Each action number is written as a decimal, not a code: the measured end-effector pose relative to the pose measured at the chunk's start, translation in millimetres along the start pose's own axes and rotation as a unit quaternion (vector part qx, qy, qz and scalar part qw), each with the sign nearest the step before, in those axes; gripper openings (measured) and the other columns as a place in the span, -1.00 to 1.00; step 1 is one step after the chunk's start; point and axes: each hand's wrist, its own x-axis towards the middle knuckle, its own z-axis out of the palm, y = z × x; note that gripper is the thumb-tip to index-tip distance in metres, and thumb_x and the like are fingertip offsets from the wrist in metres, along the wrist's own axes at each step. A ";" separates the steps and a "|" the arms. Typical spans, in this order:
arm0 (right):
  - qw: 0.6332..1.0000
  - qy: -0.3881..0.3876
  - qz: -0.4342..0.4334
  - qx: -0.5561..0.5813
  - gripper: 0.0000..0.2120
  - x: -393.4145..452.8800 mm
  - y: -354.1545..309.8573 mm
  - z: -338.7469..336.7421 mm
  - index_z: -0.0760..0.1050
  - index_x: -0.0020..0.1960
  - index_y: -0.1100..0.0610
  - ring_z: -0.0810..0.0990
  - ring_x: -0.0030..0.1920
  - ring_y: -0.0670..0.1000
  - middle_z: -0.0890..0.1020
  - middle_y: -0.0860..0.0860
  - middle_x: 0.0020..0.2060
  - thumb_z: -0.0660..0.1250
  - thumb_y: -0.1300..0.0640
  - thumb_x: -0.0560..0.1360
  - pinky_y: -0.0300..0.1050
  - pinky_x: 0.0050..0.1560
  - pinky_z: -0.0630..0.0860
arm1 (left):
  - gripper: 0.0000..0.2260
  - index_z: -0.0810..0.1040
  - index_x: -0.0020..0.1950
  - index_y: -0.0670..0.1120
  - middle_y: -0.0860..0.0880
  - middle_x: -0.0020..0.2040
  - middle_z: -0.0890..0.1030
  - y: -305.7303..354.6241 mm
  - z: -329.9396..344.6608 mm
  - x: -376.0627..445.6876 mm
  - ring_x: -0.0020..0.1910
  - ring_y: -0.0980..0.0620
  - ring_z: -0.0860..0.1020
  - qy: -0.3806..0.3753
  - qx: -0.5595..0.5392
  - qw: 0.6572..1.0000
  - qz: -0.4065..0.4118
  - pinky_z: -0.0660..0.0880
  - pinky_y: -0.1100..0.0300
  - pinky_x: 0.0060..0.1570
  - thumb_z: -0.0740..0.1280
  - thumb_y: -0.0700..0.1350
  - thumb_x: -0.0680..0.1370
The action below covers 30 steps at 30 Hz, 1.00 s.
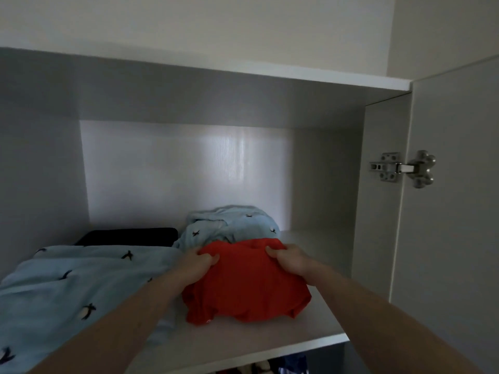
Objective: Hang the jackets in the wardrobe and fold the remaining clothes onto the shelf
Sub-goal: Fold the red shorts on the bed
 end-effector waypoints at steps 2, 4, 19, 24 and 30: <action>1.000 -0.005 0.014 -0.013 -0.54 18.1 3.8 8.9 0.52 0.37 0.15 0.68 0.10 0.07 0.67 0.08 0.13 0.33 -0.13 0.61 0.00 0.21 0.60 | -0.89 0.64 0.05 -0.01 0.08 -0.13 0.66 -10.1 -1.1 17.3 -0.11 0.08 0.63 0.003 0.049 0.999 -0.004 0.47 0.24 -0.20 0.41 -0.01 0.57; 0.998 -0.004 0.025 -0.050 -0.54 30.8 9.3 17.0 0.53 0.36 0.15 0.67 0.09 0.06 0.67 0.07 0.11 0.32 -0.14 0.61 -0.01 0.23 0.59 | -0.75 0.62 0.16 0.00 -0.01 0.07 0.68 -19.9 -0.2 28.2 0.09 -0.02 0.63 -0.012 0.124 0.992 -0.011 0.53 0.11 0.12 0.35 0.11 0.58; 0.915 0.164 -0.117 -0.349 -0.50 -12.9 72.6 57.6 0.30 0.53 -0.20 0.40 0.43 0.01 0.34 -0.12 0.51 0.15 -0.26 0.62 -0.07 0.46 0.30 | -0.44 0.12 0.62 0.23 0.15 0.63 0.13 -63.5 21.8 5.1 0.61 0.07 0.05 -0.081 0.462 0.838 0.278 -0.07 0.08 0.60 -0.03 0.35 0.63; 0.939 0.157 -0.121 -0.282 -0.45 -24.2 74.2 54.7 0.21 0.59 -0.20 0.27 0.55 0.00 0.22 -0.07 0.60 0.18 -0.25 0.63 -0.13 0.55 0.17 | -0.46 0.09 0.63 0.18 0.10 0.65 0.09 -58.9 30.9 -1.8 0.63 0.02 0.00 -0.079 0.466 0.839 0.269 -0.12 -0.01 0.60 -0.01 0.28 0.67; 0.954 0.208 -0.143 -0.162 -0.43 -114.7 93.1 36.2 0.25 0.56 -0.24 0.19 0.57 -0.14 0.11 -0.22 0.61 0.30 -0.22 0.59 -0.06 0.58 0.18 | -0.49 0.21 0.57 0.17 0.17 0.56 0.19 -25.6 49.9 -60.2 0.57 0.10 0.11 -0.107 0.379 0.837 0.380 -0.09 0.10 0.58 0.12 0.16 0.61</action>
